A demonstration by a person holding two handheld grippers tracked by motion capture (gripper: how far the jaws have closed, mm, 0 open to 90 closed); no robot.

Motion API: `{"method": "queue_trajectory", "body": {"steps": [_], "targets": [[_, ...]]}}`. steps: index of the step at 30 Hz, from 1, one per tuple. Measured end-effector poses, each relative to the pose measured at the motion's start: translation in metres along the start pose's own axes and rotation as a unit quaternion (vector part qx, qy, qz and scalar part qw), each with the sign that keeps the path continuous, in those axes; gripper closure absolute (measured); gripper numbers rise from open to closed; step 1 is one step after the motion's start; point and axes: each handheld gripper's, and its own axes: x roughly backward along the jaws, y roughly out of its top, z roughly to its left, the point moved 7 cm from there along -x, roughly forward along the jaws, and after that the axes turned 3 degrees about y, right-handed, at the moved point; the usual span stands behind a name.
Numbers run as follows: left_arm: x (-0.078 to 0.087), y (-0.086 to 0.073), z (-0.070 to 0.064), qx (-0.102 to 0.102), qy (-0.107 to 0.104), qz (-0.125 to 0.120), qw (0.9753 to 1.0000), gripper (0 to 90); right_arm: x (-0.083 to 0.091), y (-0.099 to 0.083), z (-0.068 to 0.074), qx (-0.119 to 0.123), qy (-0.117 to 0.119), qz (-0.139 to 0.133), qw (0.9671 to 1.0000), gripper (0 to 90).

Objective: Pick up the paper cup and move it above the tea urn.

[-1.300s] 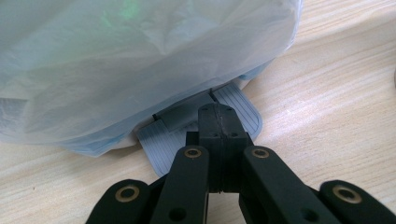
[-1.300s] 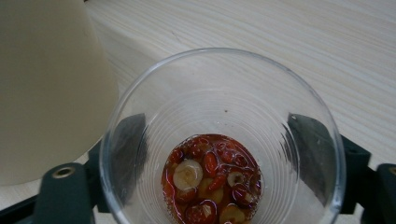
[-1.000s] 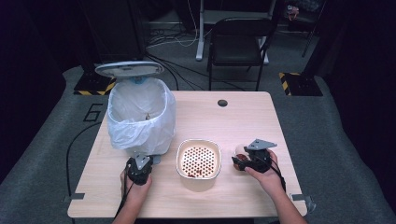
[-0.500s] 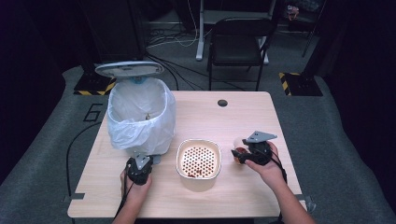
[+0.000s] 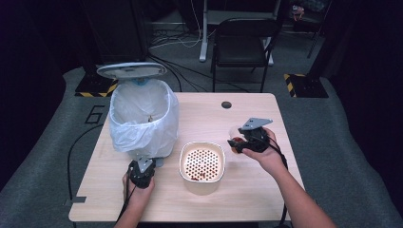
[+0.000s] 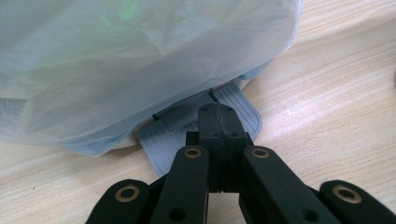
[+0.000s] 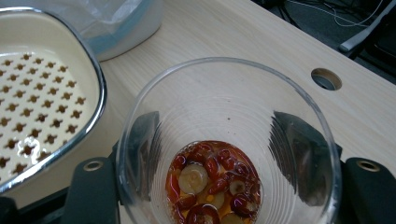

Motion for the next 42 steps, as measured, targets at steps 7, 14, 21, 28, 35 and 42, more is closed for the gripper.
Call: {"method": "queue_trajectory", "body": {"steps": [7, 14, 21, 28, 35, 42], "targets": [[0.0, 0.0, 0.0, -0.001, 0.0, 0.001, 1.0, 90.0, -0.009, 0.015, -0.001, 0.015, 0.007, 0.001, 0.9999, 34.1], [0.0, 0.0, 0.0, 0.0, 0.0, 0.001, 1.0, 90.0, -0.015, 0.028, -0.003, 0.028, 0.003, -0.006, 0.9996, 34.6], [0.0, 0.0, 0.0, -0.001, 0.0, 0.001, 1.0, 90.0, -0.021, 0.038, 0.0, 0.046, 0.001, -0.007, 0.9989, 35.1], [0.0, 0.0, 0.0, -0.001, 0.0, 0.001, 1.0, 90.0, -0.02, 0.047, 0.003, 0.059, 0.004, -0.012, 0.9982, 35.3], [0.0, 0.0, 0.0, -0.001, 0.0, 0.001, 1.0, 90.0, -0.018, 0.058, 0.009, 0.094, 0.015, -0.026, 0.9951, 35.4], [0.0, 0.0, 0.0, -0.001, 0.0, 0.001, 1.0, 90.0, -0.018, 0.069, 0.018, 0.128, 0.028, -0.041, 0.9905, 35.4]]}}
